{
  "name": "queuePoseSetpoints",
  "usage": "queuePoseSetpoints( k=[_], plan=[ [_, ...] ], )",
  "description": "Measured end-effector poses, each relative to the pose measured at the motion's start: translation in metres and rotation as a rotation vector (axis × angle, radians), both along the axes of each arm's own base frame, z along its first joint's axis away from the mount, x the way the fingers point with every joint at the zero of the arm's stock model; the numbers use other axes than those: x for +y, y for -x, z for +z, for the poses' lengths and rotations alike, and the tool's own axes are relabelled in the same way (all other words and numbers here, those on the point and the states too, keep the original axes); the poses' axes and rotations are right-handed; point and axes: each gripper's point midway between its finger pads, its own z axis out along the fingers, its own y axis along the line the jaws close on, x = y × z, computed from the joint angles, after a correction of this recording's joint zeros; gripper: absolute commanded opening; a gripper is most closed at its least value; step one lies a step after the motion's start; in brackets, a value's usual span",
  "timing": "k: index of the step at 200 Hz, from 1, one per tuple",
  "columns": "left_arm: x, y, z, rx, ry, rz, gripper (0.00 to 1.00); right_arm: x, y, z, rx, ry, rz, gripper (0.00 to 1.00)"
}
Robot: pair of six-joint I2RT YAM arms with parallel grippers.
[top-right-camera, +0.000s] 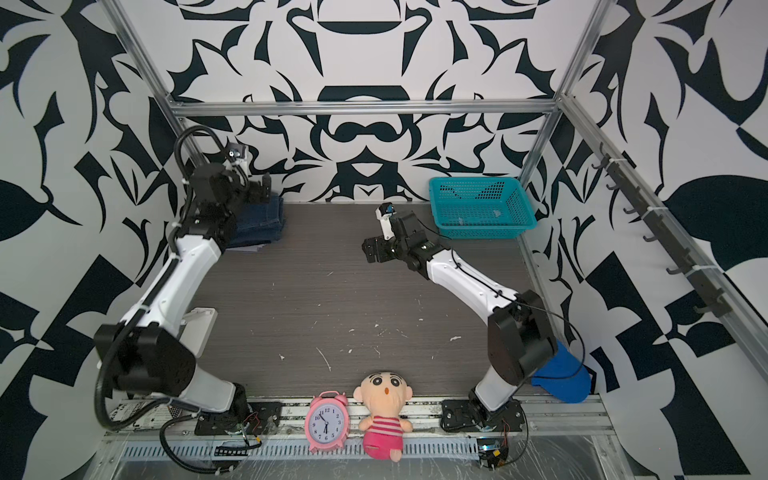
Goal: Fold and stack skirts
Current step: Reset both arms
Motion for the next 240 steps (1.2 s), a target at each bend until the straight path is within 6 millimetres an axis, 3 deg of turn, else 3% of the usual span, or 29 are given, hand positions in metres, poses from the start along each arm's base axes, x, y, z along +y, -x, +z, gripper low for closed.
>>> queuePoseSetpoints(
  k=[25,44,73,105,131,172,209,240],
  plan=[
    [0.011,0.050,-0.088,0.086,0.121,0.075,0.99,-0.056,0.021,0.004,-0.224,0.093,-0.144,0.99],
    [0.025,0.079,-0.158,0.195,0.164,0.167,0.99,-0.097,0.038,-0.014,-0.325,0.203,-0.253,0.99],
    [0.049,0.111,-0.224,0.297,0.123,0.306,1.00,-0.151,0.049,-0.049,-0.329,0.355,-0.387,0.99],
    [0.069,0.124,-0.254,0.280,0.097,0.378,0.99,-0.217,0.043,-0.075,-0.283,0.406,-0.567,0.98],
    [0.087,0.127,-0.277,0.289,0.117,0.413,0.99,-0.249,0.035,-0.103,-0.225,0.413,-0.648,0.98],
    [0.083,0.111,-0.267,0.161,0.220,0.322,1.00,-0.250,0.028,-0.134,-0.187,0.365,-0.620,0.97],
    [0.064,0.119,-0.295,0.174,0.249,0.214,0.99,-0.244,0.043,-0.160,-0.207,0.322,-0.575,0.98],
    [0.057,0.112,-0.291,0.158,0.258,0.165,0.99,-0.248,0.040,-0.163,-0.201,0.300,-0.576,0.99]
  ],
)
